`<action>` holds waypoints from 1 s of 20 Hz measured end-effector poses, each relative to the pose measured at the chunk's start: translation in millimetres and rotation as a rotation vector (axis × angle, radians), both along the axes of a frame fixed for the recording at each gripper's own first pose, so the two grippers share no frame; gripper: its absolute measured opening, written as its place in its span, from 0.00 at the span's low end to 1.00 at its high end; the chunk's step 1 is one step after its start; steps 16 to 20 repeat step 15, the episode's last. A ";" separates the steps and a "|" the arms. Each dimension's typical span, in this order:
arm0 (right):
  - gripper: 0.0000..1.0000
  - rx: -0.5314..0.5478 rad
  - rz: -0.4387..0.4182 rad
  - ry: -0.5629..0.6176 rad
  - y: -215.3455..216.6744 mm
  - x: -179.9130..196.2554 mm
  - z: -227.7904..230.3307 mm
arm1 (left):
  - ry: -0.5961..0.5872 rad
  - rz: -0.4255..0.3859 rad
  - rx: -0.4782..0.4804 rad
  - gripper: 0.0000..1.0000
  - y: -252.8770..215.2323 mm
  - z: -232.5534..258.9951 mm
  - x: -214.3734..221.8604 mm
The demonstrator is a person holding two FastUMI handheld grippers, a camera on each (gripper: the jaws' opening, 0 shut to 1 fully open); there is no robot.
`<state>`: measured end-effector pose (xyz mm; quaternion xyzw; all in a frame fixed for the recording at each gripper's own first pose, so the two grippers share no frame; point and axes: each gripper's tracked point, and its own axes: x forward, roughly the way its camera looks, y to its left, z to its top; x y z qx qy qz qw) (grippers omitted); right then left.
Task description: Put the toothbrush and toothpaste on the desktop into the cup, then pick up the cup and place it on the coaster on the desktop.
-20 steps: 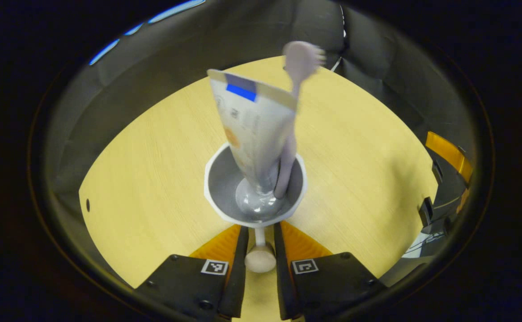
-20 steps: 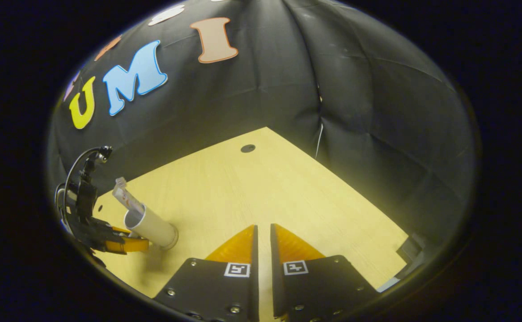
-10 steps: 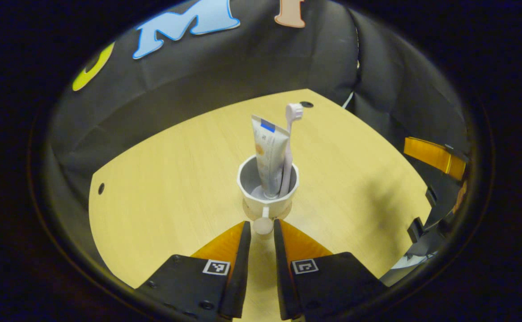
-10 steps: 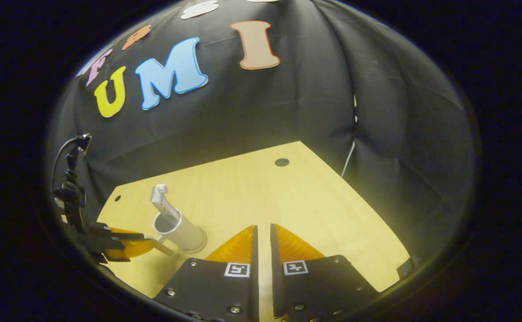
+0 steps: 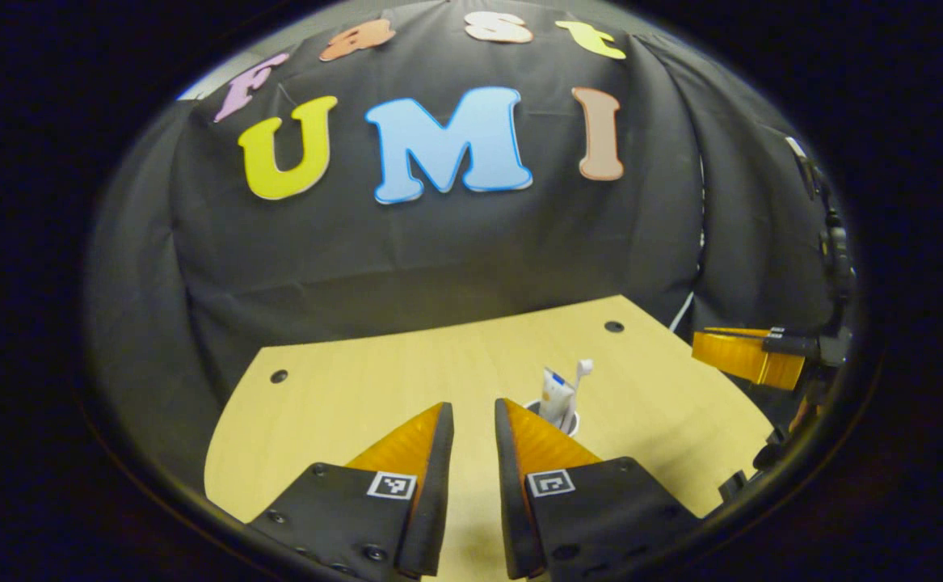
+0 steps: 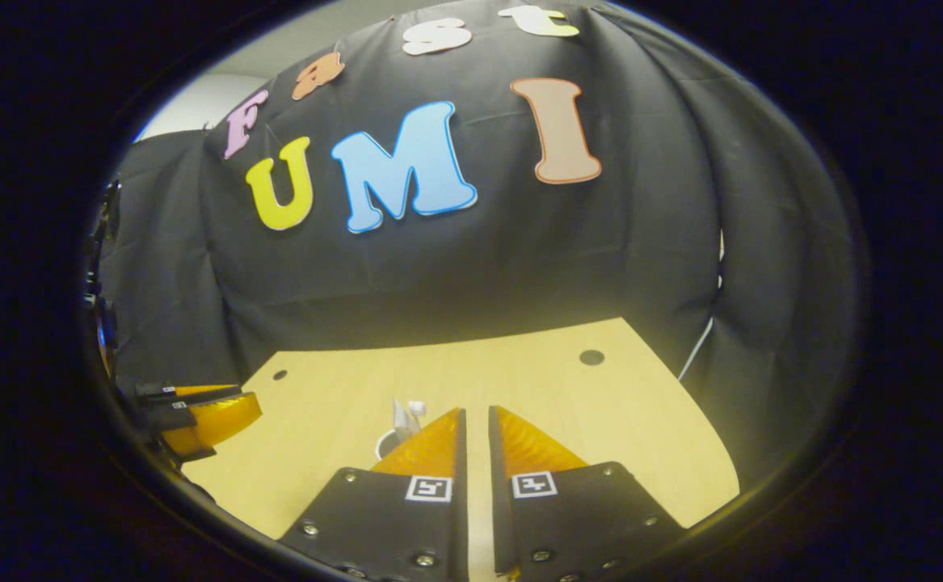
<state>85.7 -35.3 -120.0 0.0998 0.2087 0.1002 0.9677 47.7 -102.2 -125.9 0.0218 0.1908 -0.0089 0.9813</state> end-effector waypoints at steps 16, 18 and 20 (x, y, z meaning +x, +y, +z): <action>0.17 -0.064 -0.030 -0.246 -1.1 13.2 95.2 | -0.404 0.101 -0.054 0.37 0.1 60.2 -9.1; 0.17 -0.064 -0.030 -0.246 -1.1 13.2 95.2 | -0.404 0.101 -0.054 0.37 0.1 60.2 -9.1; 0.17 -0.064 -0.030 -0.246 -1.1 13.2 95.2 | -0.404 0.101 -0.054 0.37 0.1 60.2 -9.1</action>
